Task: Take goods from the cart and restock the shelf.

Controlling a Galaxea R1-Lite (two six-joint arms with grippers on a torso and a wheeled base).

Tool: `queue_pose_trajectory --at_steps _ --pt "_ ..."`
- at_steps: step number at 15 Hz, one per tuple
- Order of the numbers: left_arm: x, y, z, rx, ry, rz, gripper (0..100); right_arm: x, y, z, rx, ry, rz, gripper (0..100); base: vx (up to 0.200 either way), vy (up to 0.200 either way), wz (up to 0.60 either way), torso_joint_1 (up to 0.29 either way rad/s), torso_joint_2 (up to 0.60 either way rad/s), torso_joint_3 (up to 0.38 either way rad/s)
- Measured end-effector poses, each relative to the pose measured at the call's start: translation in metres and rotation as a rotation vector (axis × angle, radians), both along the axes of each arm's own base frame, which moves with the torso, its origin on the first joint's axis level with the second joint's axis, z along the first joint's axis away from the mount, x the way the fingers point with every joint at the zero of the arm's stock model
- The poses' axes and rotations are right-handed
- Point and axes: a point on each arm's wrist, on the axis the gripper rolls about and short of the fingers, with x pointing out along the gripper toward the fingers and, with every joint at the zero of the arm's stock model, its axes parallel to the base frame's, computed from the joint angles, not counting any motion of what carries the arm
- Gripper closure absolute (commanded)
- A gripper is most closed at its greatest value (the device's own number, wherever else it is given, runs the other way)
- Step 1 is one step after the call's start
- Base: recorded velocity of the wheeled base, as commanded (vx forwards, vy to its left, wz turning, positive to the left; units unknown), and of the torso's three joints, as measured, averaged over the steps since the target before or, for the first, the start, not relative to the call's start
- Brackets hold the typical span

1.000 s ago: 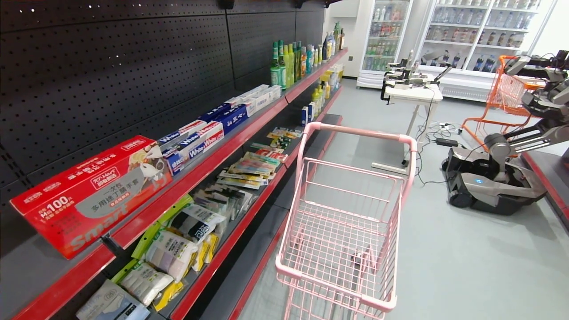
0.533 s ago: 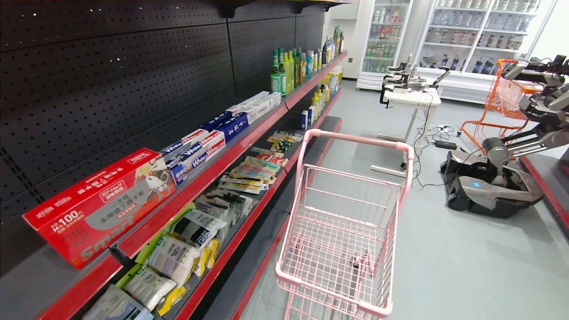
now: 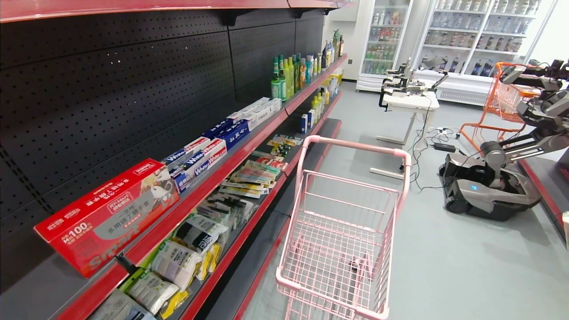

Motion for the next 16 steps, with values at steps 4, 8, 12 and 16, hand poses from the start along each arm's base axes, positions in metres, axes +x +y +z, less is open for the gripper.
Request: queue_pose_trajectory --at_steps 4,8,12,16 --pt "0.000 0.000 0.000 0.001 0.000 0.000 0 0.006 -0.001 0.003 -0.009 -0.011 0.002 100 0.000 0.000 0.00 0.102 -0.20 -0.106" --pt "0.000 0.000 0.000 0.000 0.000 0.000 0 0.010 -0.002 0.004 -0.006 -0.005 0.013 100 0.000 0.000 0.00 0.086 -0.18 -0.094" --pt "0.000 0.000 0.000 0.000 0.000 0.000 0 0.012 -0.002 0.003 -0.004 0.007 0.015 100 0.000 0.000 0.00 0.082 -0.16 -0.082" --pt "0.000 0.000 0.000 0.000 0.000 0.000 0 0.014 -0.002 0.002 -0.017 0.027 0.020 100 0.000 0.000 0.00 0.018 -0.04 -0.018"
